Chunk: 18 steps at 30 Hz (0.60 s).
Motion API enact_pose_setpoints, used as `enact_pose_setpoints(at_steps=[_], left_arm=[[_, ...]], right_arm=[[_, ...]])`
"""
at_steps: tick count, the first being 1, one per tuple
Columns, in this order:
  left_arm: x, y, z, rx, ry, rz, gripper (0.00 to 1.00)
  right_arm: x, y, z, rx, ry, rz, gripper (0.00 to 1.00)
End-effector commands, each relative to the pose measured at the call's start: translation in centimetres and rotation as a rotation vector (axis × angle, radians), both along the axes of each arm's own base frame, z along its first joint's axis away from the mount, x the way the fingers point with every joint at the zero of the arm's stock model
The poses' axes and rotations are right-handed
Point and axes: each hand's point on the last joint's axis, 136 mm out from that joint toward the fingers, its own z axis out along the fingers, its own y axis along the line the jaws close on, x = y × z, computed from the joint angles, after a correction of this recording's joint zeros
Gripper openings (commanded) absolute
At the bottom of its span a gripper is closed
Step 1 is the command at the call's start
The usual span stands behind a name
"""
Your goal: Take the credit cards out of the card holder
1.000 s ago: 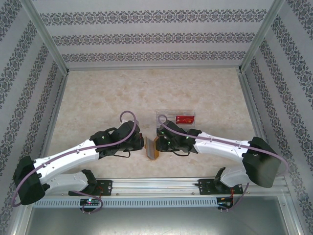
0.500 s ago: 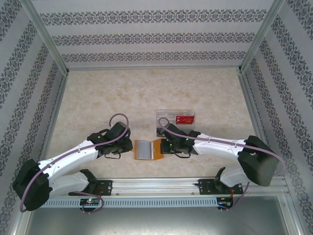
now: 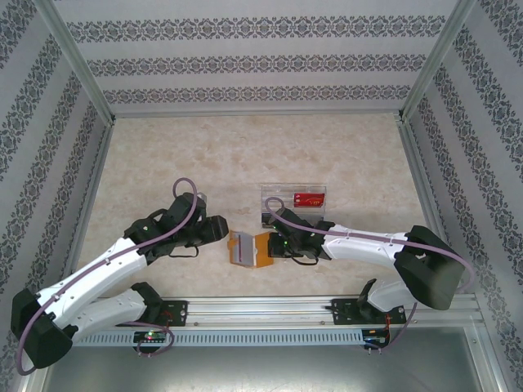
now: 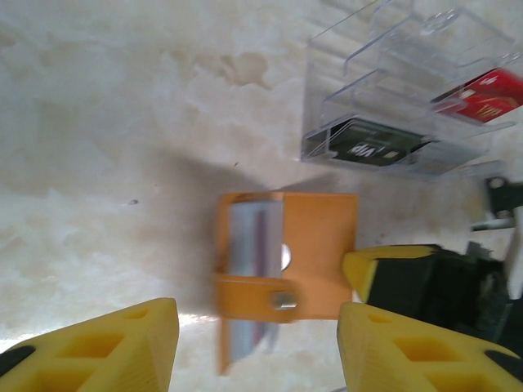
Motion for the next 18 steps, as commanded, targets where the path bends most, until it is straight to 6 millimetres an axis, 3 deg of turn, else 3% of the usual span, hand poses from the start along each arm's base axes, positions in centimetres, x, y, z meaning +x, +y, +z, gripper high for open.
enact_pose_setpoints(at_steps=[1,5,11,16,18], left_arm=[[-0.2,1.0,0.0,0.035,0.024,0.036,0.54],[-0.4,0.8,-0.2,0.029,0.033,0.021,0.54],[0.0,-2.4,0.8,-0.064,0.016,-0.068,0.52],[-0.7,-5.5,-1.1,-0.078,0.076,-0.159,0.48],[-0.9,-5.9,-2.5,-0.050,0.113,-0.151,0.46]], right_arm=[[0.0,-0.4,-0.1,-0.009,-0.011,-0.021,0.00],[0.0,-0.3,0.6,-0.002,-0.022,-0.023,0.00],[0.1,0.1,1.1,0.002,-0.032,-0.017,0.00],[0.1,0.5,0.9,-0.003,-0.025,-0.009,0.00],[0.1,0.6,0.9,-0.003,-0.025,-0.008,0.00]])
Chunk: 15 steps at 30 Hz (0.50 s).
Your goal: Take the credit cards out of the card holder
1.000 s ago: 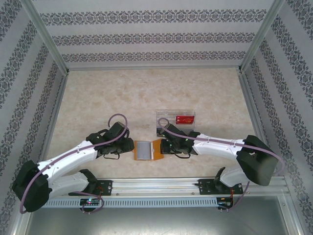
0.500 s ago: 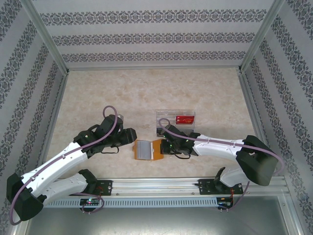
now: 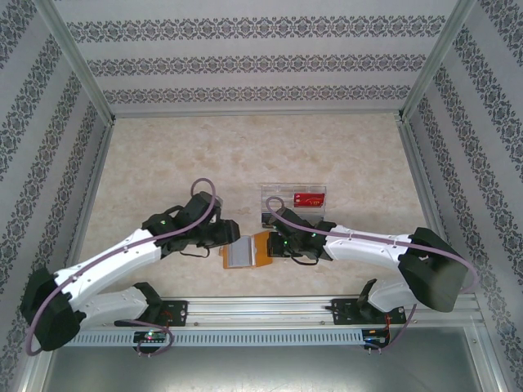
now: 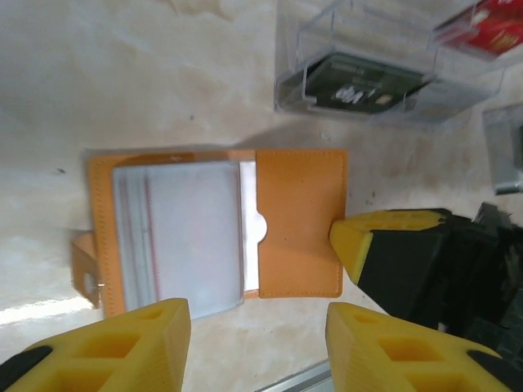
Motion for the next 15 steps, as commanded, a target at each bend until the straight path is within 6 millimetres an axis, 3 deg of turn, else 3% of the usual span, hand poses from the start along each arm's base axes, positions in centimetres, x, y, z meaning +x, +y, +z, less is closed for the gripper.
enact_pose_setpoints(at_steps=[1,7,15], left_arm=[[-0.1,-1.6,-0.9,-0.021,0.033,-0.005,0.43],[-0.9,-0.8,-5.8,0.038,0.143,0.054,0.41],[-1.0,-0.3,-8.4,0.098,0.184,0.066,0.41]], right_arm=[[0.2,0.3,0.1,-0.019,-0.008,-0.011,0.00],[0.0,0.3,0.0,-0.020,-0.010,-0.010,0.00],[-0.1,0.1,-0.1,-0.020,-0.010,-0.014,0.00]])
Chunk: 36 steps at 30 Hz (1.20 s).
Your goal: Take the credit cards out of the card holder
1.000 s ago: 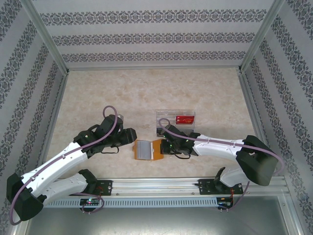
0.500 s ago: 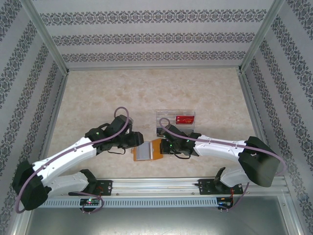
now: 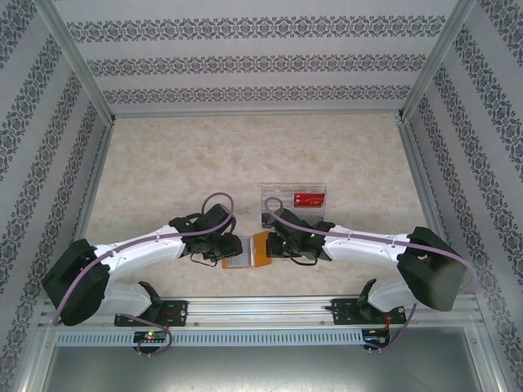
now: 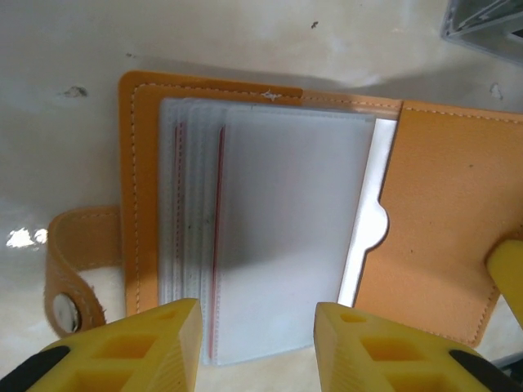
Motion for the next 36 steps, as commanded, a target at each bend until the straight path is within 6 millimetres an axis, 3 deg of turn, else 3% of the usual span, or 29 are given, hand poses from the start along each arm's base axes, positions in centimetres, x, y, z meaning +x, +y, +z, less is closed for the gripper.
enact_pose_setpoints(at_steps=[1,14,18,25,36], left_arm=[[0.4,-0.6,-0.7,-0.011,-0.006,0.012,0.41],[0.2,0.0,-2.3,0.061,0.035,0.008,0.40],[0.3,-0.6,-2.3,0.036,0.032,-0.007,0.42],[1.1,-3.8,-0.8,-0.146,-0.019,-0.042,0.43],[2.0,-5.8,2.2,-0.218,-0.109,-0.111,0.43]], right_arm=[[0.0,-0.2,-0.1,-0.018,-0.011,-0.015,0.00],[0.0,-0.3,-0.2,-0.018,-0.013,-0.019,0.00],[-0.1,-0.2,-0.2,-0.016,-0.010,-0.016,0.00],[-0.1,-0.2,-0.2,-0.016,-0.010,-0.016,0.00],[0.0,-0.5,-0.3,-0.022,-0.016,-0.022,0.00]])
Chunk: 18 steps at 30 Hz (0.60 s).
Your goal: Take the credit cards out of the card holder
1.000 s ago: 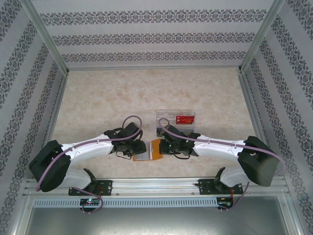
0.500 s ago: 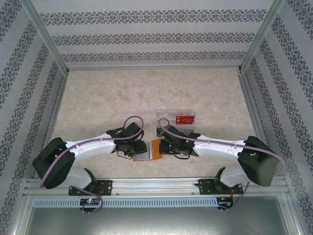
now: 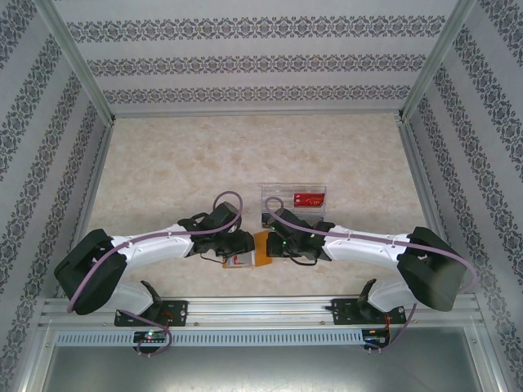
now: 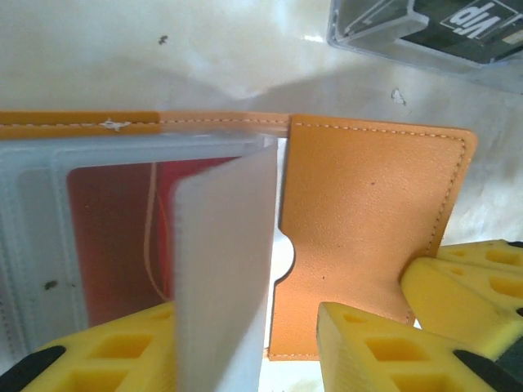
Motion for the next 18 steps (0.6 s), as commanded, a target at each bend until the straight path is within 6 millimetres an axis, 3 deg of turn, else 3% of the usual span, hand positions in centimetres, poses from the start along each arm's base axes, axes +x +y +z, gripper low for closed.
enact_pose_setpoints(at_steps=[1,3,6,11,14,16,18], left_arm=[[0.8,-2.0,2.6,-0.070,-0.083,-0.059,0.43],[0.8,-2.9,2.9,-0.098,-0.090,-0.081,0.41],[1.0,-4.3,3.5,-0.130,-0.102,-0.111,0.38],[1.1,-6.2,3.5,-0.138,-0.096,-0.157,0.35],[1.0,-6.3,3.3,-0.134,-0.089,-0.156,0.33],[1.1,-5.8,3.1,-0.115,-0.094,-0.144,0.33],[1.1,-5.0,3.2,-0.084,-0.106,-0.132,0.32]], right_arm=[[-0.2,-0.4,-0.3,-0.015,-0.009,-0.009,0.00],[-0.2,-0.6,-0.2,-0.019,-0.015,-0.015,0.01],[0.0,-1.3,0.2,-0.028,-0.032,-0.031,0.17],[0.3,-3.2,1.3,-0.019,-0.081,-0.081,0.28],[0.4,-4.1,2.2,-0.002,-0.117,-0.099,0.36],[0.5,-4.2,2.7,0.025,-0.140,-0.099,0.45],[0.5,-3.9,3.2,0.043,-0.158,-0.081,0.48]])
